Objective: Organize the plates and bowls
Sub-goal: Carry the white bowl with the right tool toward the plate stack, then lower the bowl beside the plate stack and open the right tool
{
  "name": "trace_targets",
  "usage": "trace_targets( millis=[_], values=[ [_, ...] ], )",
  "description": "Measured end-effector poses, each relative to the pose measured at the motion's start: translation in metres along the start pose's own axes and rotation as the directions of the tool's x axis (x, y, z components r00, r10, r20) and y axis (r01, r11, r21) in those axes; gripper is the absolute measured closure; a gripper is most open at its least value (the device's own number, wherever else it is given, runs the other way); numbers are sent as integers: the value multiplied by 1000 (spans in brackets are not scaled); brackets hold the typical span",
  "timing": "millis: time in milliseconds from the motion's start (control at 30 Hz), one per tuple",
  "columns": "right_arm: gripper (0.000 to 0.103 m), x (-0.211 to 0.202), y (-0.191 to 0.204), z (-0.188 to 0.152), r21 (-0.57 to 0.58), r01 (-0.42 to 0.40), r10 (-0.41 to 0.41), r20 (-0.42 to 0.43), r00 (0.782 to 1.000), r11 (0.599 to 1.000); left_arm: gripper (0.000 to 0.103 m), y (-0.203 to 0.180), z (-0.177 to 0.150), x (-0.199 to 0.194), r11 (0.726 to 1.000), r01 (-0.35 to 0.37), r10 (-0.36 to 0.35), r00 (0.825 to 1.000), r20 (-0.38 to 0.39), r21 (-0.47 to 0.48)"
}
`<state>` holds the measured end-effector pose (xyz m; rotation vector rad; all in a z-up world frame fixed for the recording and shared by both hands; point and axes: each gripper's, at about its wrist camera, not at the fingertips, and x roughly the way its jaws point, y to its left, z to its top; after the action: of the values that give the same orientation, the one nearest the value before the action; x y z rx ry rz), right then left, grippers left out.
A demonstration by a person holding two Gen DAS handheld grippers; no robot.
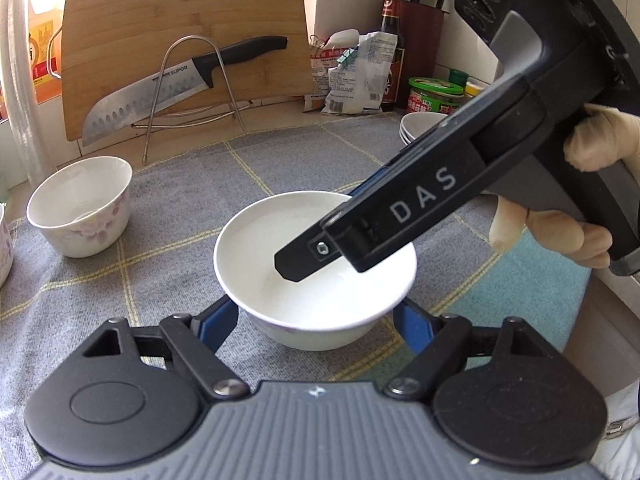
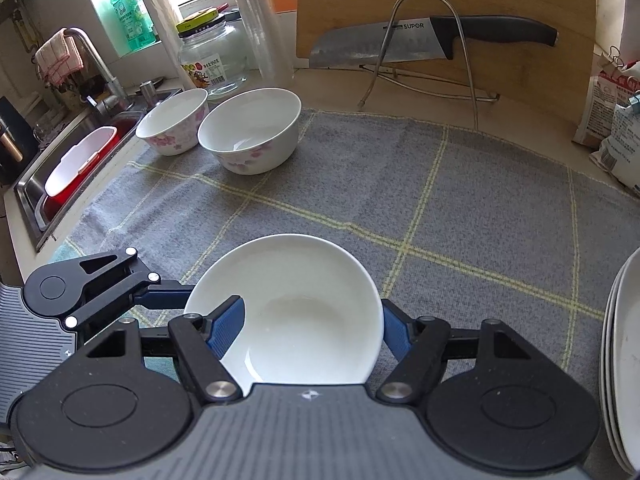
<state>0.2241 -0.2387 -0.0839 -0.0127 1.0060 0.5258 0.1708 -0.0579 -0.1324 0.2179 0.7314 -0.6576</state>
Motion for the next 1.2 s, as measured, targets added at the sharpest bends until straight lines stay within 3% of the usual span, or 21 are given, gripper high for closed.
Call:
trace_targets(
  millis=[100,167,200,267,500,867,1033,1200],
  values=[
    [23,0,-1,0,3,-5,5,-2,1000,1000,18,0,-1,0,1000,3,-3,1000,-3,11],
    [17,1,-1,0,11,-28,28,-4,1000,1000,3,1,0,0,1000,24,-24,1000,-9,6],
    [12,1,-1,-1,17,-37,37,-6,999,999,2,1,-1,-1,999,35,-35,999,-5,0],
    [3,2,1,-3,19,-23,23,-6,1000,1000,2,2,-2,-3,999,48,-48,999,3,-11],
    [2,-6,-1,-1,25,-16,15,21,1000,1000,2,6,-16,-17,999,22,-22,1000,-17,-25],
    [0,-23,12,17,-33,-16,18,89,996,999,2,40,-31,-56,988,-106,104,994,-17,-109],
    [0,-21,23,30,-86,4,5,101,995,996,2,67,-26,-62,961,-245,253,966,52,-127],
    [0,-19,34,45,-126,20,-6,116,993,992,1,99,-12,-58,943,-300,318,941,120,-142]
  ],
)
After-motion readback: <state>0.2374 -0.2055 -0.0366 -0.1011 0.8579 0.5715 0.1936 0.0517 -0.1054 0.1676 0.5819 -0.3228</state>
